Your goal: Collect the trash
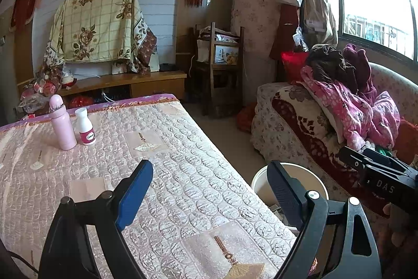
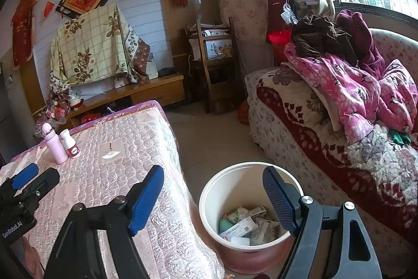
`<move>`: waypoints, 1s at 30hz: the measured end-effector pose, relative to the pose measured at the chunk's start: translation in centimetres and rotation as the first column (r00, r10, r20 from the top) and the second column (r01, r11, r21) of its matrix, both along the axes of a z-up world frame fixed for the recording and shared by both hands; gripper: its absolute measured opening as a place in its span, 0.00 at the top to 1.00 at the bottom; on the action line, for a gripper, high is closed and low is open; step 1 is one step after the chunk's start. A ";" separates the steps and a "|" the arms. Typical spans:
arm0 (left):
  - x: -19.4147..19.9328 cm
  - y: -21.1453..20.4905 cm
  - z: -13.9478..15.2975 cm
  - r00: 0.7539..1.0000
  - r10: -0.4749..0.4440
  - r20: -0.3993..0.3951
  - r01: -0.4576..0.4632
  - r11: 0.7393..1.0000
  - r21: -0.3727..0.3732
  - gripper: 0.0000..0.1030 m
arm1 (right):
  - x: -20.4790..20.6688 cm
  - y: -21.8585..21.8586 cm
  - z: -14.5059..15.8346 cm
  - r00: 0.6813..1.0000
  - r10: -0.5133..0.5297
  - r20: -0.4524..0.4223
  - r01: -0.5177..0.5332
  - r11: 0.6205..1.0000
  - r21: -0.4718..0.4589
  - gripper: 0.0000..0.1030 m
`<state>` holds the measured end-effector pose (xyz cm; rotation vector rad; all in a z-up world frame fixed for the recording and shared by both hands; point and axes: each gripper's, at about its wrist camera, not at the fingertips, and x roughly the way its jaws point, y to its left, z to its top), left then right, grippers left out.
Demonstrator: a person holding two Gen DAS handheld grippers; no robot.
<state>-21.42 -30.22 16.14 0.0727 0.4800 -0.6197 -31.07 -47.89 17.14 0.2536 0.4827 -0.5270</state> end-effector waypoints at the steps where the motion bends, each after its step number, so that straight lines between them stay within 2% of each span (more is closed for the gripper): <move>1: 0.0 0.0 0.0 1.000 0.000 -0.001 0.000 1.000 0.000 0.13 | 0.1 0.0 0.0 1.000 0.002 -0.001 -0.002 1.000 -0.001 0.22; 20: 0.3 0.4 -0.3 1.000 0.004 -0.008 -0.004 1.000 0.006 0.14 | 0.4 -0.1 -0.2 1.000 0.001 -0.017 -0.001 1.000 -0.002 0.22; 30: 0.3 0.4 -0.1 1.000 0.006 0.015 -0.006 1.000 0.018 0.13 | 0.8 -0.2 -0.5 1.000 0.006 -0.031 -0.006 1.000 0.004 0.21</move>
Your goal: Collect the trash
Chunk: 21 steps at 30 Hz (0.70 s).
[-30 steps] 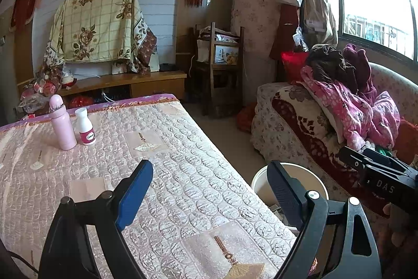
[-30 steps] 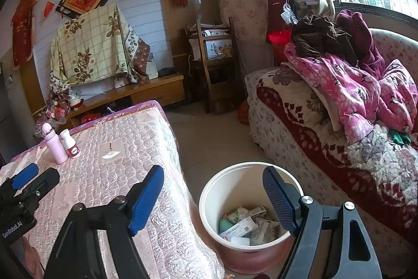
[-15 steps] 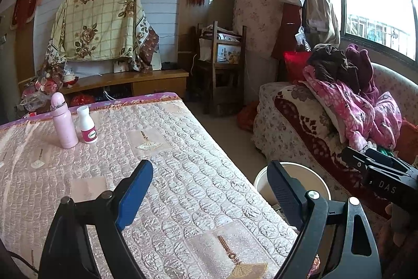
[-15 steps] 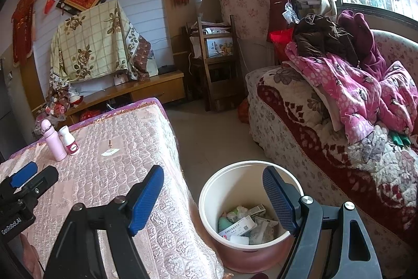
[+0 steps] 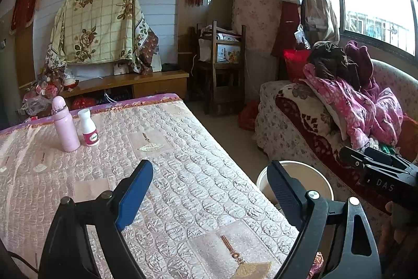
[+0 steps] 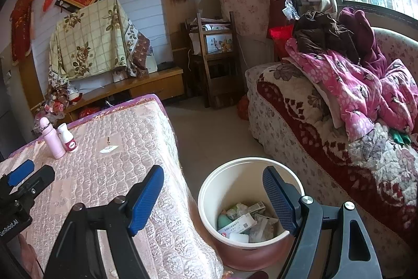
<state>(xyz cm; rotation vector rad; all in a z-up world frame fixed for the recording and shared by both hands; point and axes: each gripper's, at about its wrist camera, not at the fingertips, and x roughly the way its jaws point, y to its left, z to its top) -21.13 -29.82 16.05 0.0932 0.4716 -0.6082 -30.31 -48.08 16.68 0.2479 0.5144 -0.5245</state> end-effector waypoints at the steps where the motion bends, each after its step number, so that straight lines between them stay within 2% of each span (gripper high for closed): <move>1: 0.0 0.0 0.0 1.000 0.000 0.000 0.000 1.000 -0.001 0.13 | 0.0 0.0 0.1 1.000 0.000 0.001 0.000 1.000 -0.002 0.22; 21: 0.5 -0.3 -0.8 1.000 -0.003 -0.027 0.003 1.000 0.012 0.13 | 0.1 0.4 0.0 1.000 0.004 -0.010 -0.004 1.000 -0.007 0.21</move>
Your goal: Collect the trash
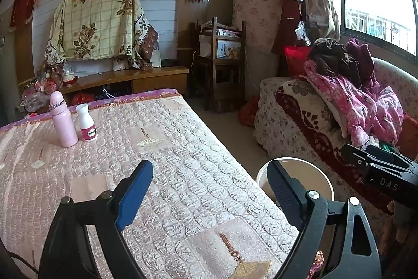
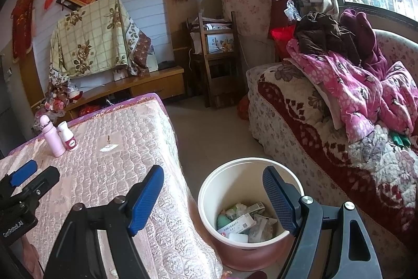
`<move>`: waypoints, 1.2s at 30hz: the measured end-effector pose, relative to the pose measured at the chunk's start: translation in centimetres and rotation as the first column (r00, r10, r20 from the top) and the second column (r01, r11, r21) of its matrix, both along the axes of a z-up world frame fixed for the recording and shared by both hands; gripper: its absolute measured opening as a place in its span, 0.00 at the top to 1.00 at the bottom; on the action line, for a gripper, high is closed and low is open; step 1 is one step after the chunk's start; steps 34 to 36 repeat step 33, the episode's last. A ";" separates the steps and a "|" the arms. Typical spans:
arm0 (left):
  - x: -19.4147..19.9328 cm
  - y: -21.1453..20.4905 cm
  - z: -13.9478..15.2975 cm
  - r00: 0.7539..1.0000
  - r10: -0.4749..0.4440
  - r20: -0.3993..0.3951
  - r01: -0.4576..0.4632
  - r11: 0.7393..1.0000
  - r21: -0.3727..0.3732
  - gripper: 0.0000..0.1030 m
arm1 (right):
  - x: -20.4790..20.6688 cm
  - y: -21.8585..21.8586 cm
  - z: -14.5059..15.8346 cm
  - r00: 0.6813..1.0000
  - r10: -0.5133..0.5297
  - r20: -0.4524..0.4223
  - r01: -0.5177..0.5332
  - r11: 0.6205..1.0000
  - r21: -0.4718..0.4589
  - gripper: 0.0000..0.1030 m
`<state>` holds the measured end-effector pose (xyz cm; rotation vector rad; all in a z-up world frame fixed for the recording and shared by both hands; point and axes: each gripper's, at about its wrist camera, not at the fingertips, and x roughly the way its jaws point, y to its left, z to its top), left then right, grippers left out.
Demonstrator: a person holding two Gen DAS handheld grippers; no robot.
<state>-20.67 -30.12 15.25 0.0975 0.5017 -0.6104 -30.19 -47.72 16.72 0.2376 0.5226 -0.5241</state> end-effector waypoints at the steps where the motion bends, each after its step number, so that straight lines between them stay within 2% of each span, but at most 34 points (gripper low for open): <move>1: 0.1 0.0 0.0 1.000 0.000 -0.001 0.000 1.000 0.002 0.13 | 0.0 0.0 -0.1 1.000 0.000 -0.001 0.000 1.000 0.001 0.21; 26: 0.3 -1.3 -0.8 1.000 -0.023 -0.019 0.023 1.000 0.016 0.13 | 0.3 -1.0 -1.4 1.000 -0.014 -0.027 0.015 1.000 0.026 0.21; 36: 0.0 -1.4 -1.1 0.999 -0.039 0.004 0.039 0.999 0.024 0.13 | 0.5 -1.3 -1.9 0.999 -0.019 -0.043 0.020 0.999 0.032 0.21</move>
